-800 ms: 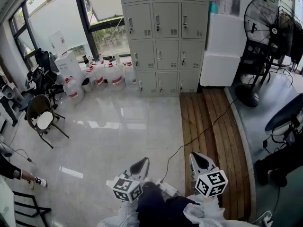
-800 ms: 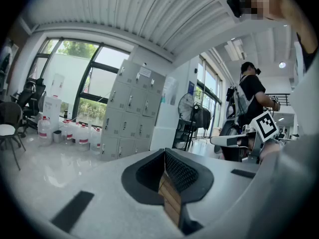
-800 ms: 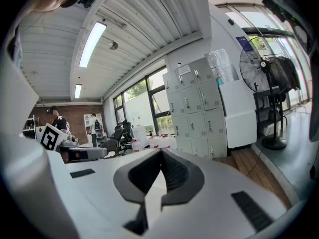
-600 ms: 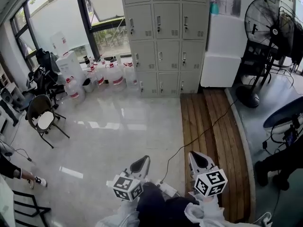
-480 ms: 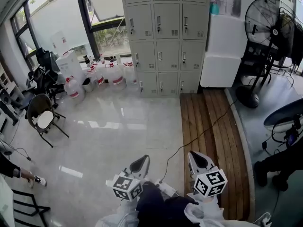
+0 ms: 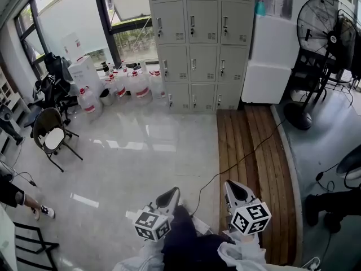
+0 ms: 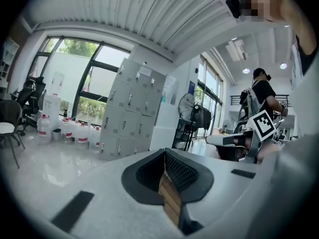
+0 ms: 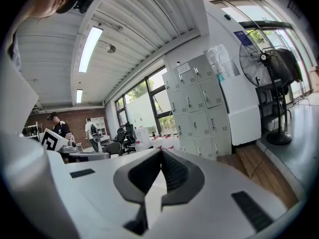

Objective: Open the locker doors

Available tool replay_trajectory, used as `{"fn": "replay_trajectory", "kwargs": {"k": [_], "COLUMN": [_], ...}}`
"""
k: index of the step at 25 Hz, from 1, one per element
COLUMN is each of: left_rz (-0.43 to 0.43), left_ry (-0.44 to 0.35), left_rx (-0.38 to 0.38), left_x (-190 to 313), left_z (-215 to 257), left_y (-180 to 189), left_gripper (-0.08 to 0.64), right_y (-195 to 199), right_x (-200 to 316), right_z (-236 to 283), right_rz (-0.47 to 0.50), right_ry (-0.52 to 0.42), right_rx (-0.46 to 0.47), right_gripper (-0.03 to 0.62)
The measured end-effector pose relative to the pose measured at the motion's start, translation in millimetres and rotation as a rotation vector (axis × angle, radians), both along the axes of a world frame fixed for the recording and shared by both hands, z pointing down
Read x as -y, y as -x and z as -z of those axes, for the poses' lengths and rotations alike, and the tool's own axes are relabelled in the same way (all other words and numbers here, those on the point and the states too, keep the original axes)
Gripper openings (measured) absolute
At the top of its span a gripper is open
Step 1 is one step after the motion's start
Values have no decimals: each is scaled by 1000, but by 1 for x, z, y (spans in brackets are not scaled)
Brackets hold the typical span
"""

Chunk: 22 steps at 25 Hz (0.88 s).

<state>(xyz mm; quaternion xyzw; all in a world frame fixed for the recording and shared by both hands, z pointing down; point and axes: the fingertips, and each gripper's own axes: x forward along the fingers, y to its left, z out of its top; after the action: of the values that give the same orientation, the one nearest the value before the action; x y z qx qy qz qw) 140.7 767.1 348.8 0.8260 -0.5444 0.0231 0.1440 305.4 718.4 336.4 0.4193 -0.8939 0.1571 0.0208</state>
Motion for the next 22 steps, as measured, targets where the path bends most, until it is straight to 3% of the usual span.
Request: {"fn": "replay_trajectory", "kwargs": {"k": [8,22], "left_rz": [17,4], "left_ry": [30,-9], "left_rx": [-19,-38], "left_x": [59,206], "left_z": [-4,24], "left_y": [31,115], "left_gripper": [11,11], "right_y": [28,115], "right_x": [55,193], "right_z": [-7,17], "right_rz": [-2,-3], "right_ry": [33,-3], "right_rx": [-10,-66], "right_gripper": [0,0]}}
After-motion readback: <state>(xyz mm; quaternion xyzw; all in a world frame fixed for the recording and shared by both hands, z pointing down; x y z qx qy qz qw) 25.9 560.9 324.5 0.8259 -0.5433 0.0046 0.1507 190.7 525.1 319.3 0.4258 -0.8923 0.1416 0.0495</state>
